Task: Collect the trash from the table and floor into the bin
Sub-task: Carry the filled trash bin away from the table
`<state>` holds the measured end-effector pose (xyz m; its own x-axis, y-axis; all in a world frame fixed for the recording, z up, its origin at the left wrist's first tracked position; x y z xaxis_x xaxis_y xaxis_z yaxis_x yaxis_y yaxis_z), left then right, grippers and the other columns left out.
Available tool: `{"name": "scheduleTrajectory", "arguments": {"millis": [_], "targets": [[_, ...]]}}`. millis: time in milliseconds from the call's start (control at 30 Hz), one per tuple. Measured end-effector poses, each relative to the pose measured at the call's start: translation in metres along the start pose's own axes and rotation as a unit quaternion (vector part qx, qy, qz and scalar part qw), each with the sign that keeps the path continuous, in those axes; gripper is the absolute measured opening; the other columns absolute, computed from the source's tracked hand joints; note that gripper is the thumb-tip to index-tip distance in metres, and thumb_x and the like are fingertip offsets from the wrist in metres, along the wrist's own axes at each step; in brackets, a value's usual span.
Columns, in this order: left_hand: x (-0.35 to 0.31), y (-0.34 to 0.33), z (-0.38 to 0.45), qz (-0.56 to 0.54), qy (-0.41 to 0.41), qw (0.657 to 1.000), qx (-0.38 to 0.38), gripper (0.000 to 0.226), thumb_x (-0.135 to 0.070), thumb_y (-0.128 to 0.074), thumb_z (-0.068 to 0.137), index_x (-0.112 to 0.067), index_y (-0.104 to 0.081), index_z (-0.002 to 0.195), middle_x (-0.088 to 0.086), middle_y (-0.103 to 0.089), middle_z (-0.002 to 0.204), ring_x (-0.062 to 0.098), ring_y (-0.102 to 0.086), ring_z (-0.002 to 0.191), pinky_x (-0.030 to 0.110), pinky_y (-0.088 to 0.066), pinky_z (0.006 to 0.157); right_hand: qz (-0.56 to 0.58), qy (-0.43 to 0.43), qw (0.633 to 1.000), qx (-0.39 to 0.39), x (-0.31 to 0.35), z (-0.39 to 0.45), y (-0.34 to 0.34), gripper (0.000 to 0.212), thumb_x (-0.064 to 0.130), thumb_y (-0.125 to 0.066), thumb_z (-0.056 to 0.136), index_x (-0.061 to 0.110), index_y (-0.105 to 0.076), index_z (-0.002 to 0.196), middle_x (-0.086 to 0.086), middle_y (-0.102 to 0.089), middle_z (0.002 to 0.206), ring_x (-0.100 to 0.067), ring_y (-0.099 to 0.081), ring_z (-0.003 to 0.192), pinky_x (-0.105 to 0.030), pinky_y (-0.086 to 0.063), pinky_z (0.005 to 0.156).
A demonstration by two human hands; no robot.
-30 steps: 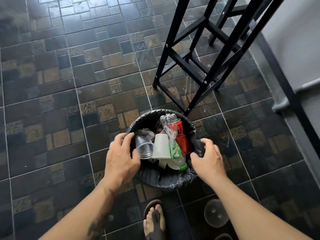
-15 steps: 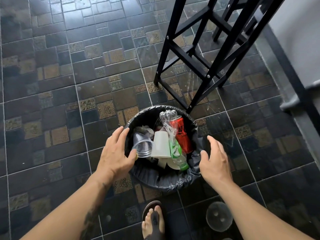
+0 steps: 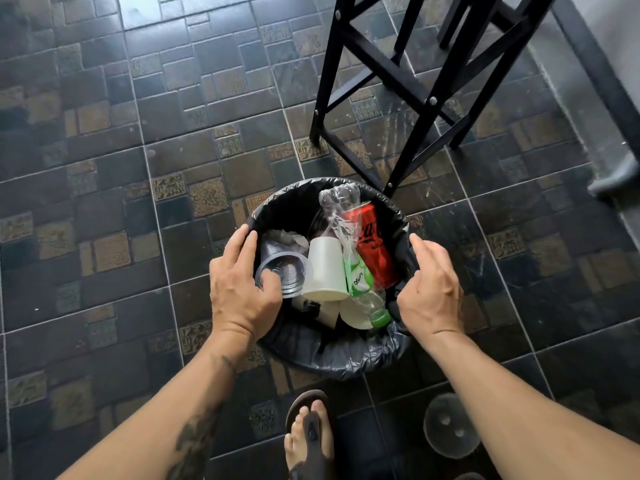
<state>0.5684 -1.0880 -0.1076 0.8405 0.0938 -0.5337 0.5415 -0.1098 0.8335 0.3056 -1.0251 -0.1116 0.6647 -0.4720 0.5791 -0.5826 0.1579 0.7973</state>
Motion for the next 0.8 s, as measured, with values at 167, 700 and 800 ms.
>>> {"name": "scheduleTrajectory", "arguments": {"millis": [167, 700, 800], "targets": [[-0.028, 0.04, -0.025, -0.023, -0.021, 0.999, -0.013, 0.071, -0.039, -0.042, 0.077, -0.01, -0.05, 0.142, 0.001, -0.049, 0.147, 0.023, -0.049, 0.121, 0.005, -0.018, 0.101, -0.006, 0.006, 1.0, -0.015, 0.015, -0.014, 0.046, 0.059, 0.0, -0.042, 0.081, 0.015, -0.055, 0.137, -0.002, -0.055, 0.129, -0.029, -0.056, 0.108, -0.04, -0.049, 0.088], [-0.21, 0.25, -0.153, -0.095, -0.083, 0.991, -0.047, 0.065, -0.038, -0.043, 0.084, -0.004, -0.054, 0.138, 0.01, -0.053, 0.143, 0.025, -0.049, 0.129, 0.02, -0.025, 0.11, 0.005, 0.065, 0.992, -0.111, 0.117, -0.125, 0.335, 0.048, -0.004, -0.049, 0.084, 0.011, -0.063, 0.128, -0.004, -0.062, 0.119, -0.027, -0.062, 0.1, -0.037, -0.051, 0.085], [-0.254, 0.298, -0.17, -0.102, -0.1, 0.988, -0.053, 0.065, -0.038, -0.043, 0.082, -0.005, -0.055, 0.137, 0.008, -0.055, 0.141, 0.024, -0.051, 0.127, 0.014, -0.021, 0.109, 0.005, 0.057, 0.989, -0.135, 0.14, -0.149, 0.397, 0.047, -0.006, -0.05, 0.083, 0.007, -0.064, 0.126, -0.009, -0.063, 0.119, -0.03, -0.063, 0.1, -0.037, -0.051, 0.087]]}}
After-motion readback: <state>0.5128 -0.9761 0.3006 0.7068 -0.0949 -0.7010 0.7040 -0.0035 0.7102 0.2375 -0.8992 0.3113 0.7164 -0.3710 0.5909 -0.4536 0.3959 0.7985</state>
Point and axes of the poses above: each hand's wrist, its own z-axis towards the middle knuckle, its own y-axis out of the back of the hand, x = y × z, the point moved 4 cm from there along z, towards the middle knuckle
